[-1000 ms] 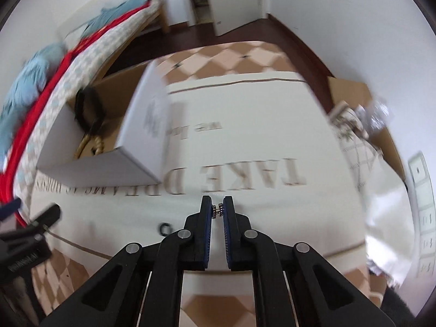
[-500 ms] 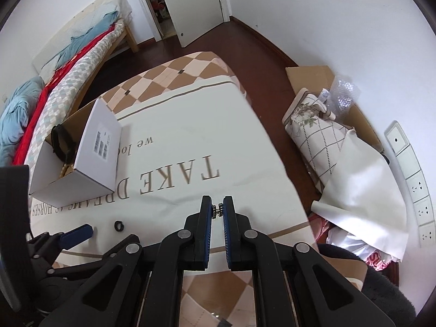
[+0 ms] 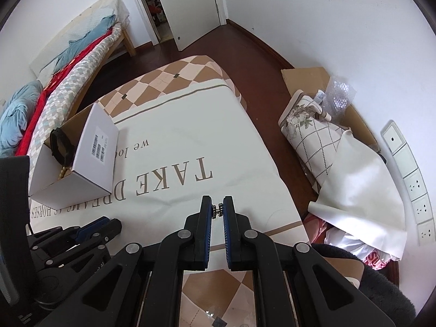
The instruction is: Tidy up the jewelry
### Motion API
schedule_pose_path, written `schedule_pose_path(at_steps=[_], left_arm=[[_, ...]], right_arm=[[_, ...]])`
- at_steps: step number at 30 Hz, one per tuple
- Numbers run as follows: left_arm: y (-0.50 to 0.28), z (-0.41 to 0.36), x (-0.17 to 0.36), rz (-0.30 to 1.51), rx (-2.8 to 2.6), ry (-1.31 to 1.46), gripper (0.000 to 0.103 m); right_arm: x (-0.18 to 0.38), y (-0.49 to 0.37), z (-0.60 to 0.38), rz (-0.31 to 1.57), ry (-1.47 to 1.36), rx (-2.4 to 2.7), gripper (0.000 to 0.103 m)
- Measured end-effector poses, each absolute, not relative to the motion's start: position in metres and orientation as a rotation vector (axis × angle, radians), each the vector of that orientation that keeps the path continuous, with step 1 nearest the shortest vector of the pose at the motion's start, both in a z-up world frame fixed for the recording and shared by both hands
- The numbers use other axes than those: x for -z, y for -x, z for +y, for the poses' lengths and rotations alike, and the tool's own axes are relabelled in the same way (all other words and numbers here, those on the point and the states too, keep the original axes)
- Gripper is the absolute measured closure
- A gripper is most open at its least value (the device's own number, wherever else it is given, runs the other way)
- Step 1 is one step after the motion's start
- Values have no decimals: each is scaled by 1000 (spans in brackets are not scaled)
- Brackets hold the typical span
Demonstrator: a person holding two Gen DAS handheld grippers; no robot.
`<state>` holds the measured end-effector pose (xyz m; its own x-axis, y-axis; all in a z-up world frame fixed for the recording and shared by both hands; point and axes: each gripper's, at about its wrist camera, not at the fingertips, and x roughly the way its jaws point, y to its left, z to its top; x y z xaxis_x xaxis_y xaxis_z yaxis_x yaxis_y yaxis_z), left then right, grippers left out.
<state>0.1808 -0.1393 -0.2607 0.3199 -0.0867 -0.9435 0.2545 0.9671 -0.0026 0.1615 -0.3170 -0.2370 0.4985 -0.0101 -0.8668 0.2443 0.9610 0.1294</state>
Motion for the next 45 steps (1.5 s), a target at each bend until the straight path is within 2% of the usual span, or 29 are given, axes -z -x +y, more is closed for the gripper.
schedule_pose_path(at_steps=[9, 19, 31, 33, 37, 39, 41, 42, 44, 45], left_arm=[[-165, -118, 218, 1147, 231, -126, 93], [-199, -14, 139, 1067, 109, 1, 93], [-272, 30, 176, 1207, 131, 52, 93], [-278, 33, 178, 1222, 142, 67, 89], [-284, 39, 178, 1243, 143, 108, 88], [-286, 41, 175, 1241, 144, 114, 85], [-286, 43, 171, 1231, 135, 106, 72], [-286, 45, 167, 1221, 124, 106, 67], [-285, 48, 161, 1200, 99, 93, 46], [-283, 50, 157, 1181, 75, 77, 42]], right_arm=[[201, -156, -296, 986, -240, 88, 94], [154, -190, -224, 931, -251, -123, 94], [188, -274, -167, 1118, -210, -231, 94], [192, -280, -165, 1151, -212, -239, 94], [196, -287, -170, 1201, -263, -231, 90], [195, -288, -173, 1206, -277, -224, 71], [192, -289, -177, 1204, -288, -206, 61], [189, -289, -178, 1201, -287, -202, 61], [183, -288, -181, 1195, -273, -178, 60], [179, -287, -180, 1189, -237, -158, 54]])
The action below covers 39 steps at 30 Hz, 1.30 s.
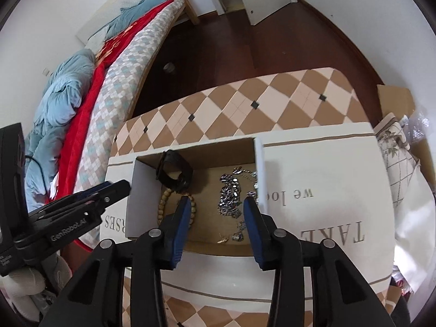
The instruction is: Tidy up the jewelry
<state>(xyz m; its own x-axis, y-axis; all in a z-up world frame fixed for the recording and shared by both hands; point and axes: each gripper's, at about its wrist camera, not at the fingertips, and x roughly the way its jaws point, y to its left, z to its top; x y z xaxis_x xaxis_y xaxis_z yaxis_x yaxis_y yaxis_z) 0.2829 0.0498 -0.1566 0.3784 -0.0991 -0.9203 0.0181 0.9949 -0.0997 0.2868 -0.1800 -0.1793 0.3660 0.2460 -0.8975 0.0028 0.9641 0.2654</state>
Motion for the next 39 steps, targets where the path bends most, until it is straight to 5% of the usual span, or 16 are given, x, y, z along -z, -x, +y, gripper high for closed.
schedule_pose_path(at_steps=[2, 4, 6, 8, 19, 39], left_arm=[[-279, 53, 151, 1153, 30, 43, 20], [-272, 58, 147, 1126, -23, 10, 9], [-265, 61, 149, 1123, -56, -12, 6], [-255, 62, 150, 1119, -93, -54, 6], [-198, 65, 118, 1058, -103, -19, 2], [-80, 54, -17, 867, -7, 48, 2]], right_arm=[[173, -283, -177, 1178, -171, -117, 40], [169, -278, -173, 1178, -103, -76, 22], [168, -273, -170, 1180, -54, -43, 5], [168, -267, -166, 1186, -4, -10, 0], [133, -225, -167, 1144, 17, 23, 0], [-20, -94, -172, 884, -7, 4, 0]])
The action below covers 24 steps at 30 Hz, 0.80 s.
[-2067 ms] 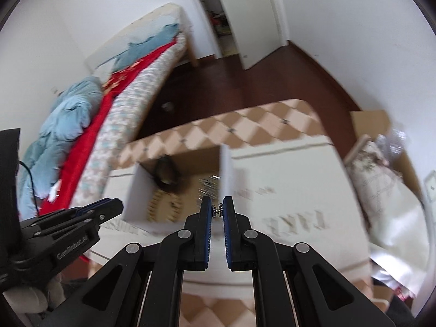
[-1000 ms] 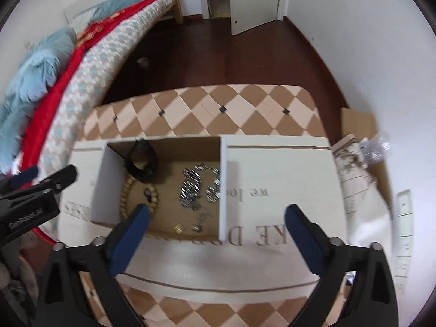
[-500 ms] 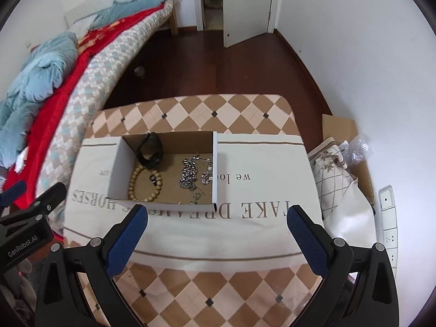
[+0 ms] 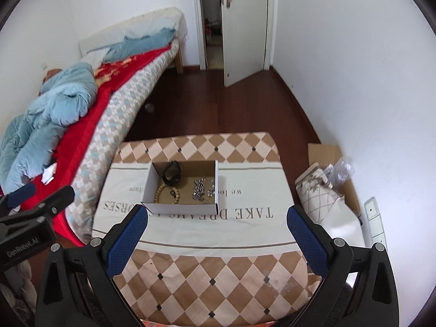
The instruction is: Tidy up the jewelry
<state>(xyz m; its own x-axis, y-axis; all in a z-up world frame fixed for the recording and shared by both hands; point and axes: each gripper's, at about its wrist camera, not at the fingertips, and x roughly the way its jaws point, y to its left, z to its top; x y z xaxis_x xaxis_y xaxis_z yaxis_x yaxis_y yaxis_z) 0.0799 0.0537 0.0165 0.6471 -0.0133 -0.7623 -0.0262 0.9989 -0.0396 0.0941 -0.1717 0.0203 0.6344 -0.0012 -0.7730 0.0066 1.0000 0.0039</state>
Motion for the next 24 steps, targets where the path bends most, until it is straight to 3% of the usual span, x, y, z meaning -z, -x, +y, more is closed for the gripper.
schedule_pose_path(at_steps=[12, 24], left_arm=[[-30, 56, -59, 812, -10, 57, 2], [-35, 51, -51, 849, -10, 49, 2]], right_arm=[[-79, -34, -170, 789, 6, 15, 0], [-73, -45, -171, 826, 12, 20, 0]])
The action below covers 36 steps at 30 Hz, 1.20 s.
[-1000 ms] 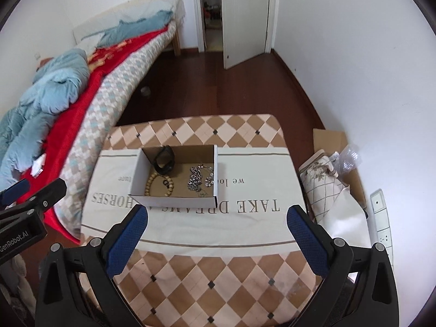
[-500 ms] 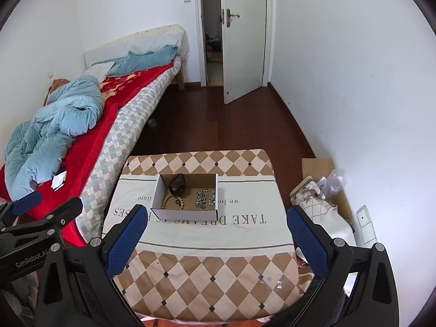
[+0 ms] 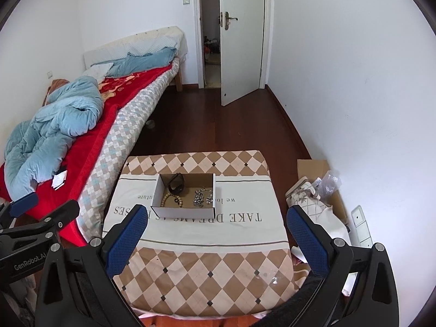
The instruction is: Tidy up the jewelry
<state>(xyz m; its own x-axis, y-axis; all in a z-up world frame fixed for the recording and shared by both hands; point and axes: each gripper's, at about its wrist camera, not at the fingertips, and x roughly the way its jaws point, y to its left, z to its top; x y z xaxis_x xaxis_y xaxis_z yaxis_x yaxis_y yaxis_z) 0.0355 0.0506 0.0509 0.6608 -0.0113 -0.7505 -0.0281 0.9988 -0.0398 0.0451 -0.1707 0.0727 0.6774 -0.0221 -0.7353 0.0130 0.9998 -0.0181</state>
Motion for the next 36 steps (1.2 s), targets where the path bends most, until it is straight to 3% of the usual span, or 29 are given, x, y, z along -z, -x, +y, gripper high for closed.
schedule_pose_path(at_steps=[18, 36], left_arm=[[-116, 43, -18, 919, -48, 22, 2], [-144, 44, 15, 988, -55, 18, 2]], right_arm=[[-36, -128, -177, 882, 17, 70, 0], [10, -168, -170, 963, 57, 55, 0]])
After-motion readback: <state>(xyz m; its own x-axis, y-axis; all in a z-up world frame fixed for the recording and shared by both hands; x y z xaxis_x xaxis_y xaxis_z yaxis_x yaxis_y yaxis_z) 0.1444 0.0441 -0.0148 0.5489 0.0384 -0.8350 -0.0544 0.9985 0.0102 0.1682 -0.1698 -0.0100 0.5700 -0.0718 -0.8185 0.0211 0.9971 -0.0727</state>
